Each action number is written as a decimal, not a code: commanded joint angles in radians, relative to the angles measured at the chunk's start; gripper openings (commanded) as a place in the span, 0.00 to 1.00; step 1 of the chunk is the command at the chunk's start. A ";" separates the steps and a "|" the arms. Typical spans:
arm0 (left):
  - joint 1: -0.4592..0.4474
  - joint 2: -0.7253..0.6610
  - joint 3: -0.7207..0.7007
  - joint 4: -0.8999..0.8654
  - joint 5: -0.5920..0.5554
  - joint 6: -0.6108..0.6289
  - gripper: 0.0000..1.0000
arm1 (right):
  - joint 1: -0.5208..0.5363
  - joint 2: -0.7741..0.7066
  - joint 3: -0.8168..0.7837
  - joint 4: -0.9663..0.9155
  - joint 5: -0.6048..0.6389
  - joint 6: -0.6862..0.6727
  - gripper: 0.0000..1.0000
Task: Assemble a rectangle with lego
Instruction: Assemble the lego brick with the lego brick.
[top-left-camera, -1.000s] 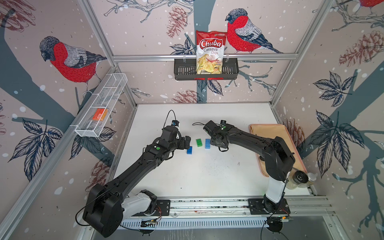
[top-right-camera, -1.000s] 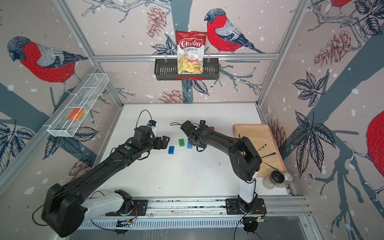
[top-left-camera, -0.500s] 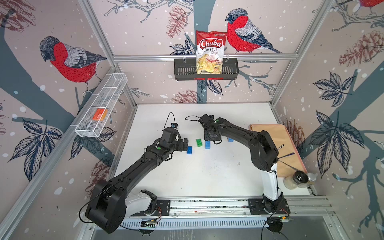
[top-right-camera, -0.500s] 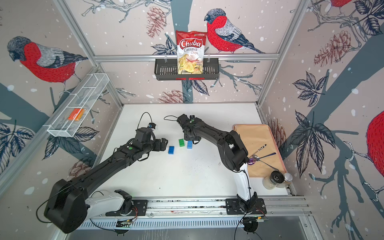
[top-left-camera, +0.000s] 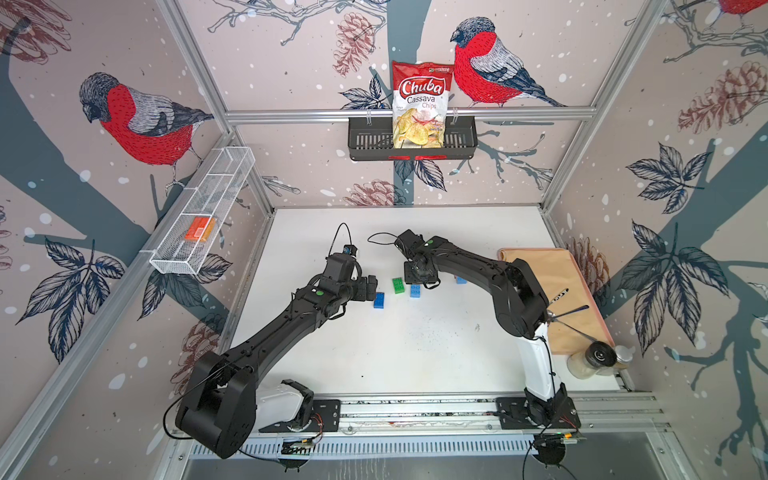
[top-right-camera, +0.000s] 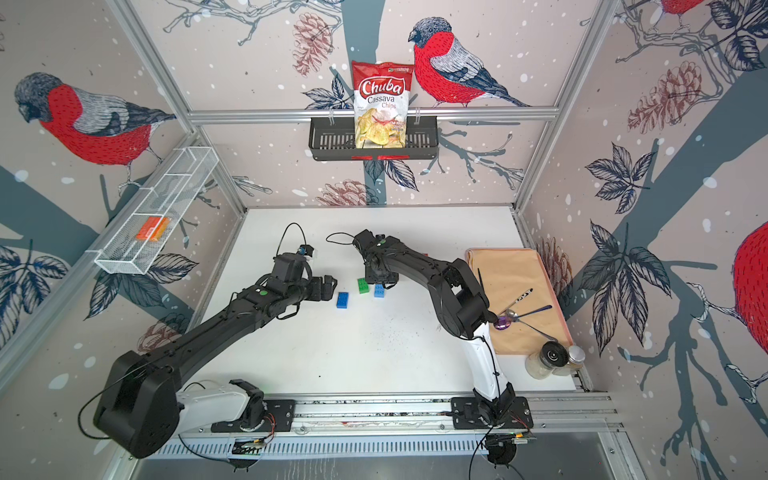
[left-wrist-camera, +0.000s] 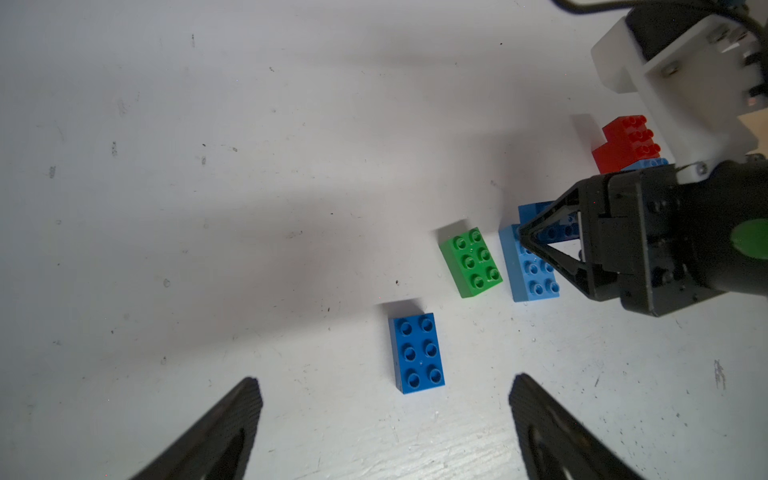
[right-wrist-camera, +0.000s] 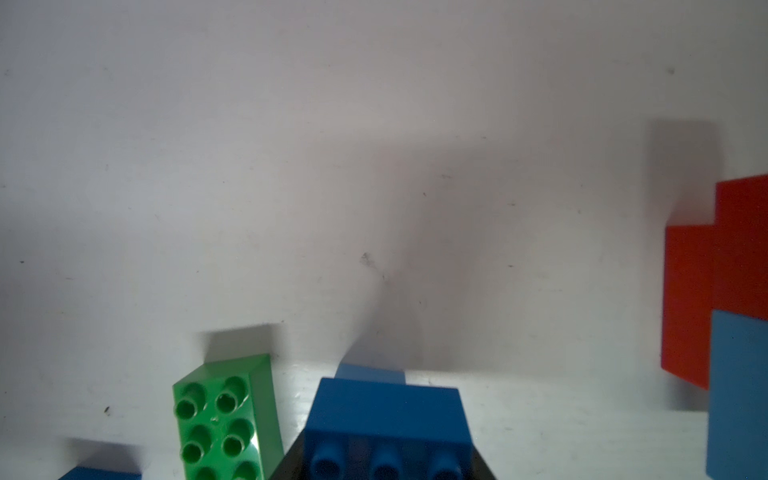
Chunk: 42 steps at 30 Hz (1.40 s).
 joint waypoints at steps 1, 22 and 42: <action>0.003 0.001 0.005 0.011 0.014 0.013 0.93 | -0.007 0.007 -0.004 0.017 -0.019 0.015 0.50; 0.020 0.012 0.011 0.017 0.042 0.012 0.93 | -0.003 0.053 -0.018 -0.003 -0.003 0.036 0.50; 0.020 0.000 0.008 0.013 0.052 0.011 0.93 | -0.035 0.076 -0.005 -0.087 -0.088 -0.029 0.49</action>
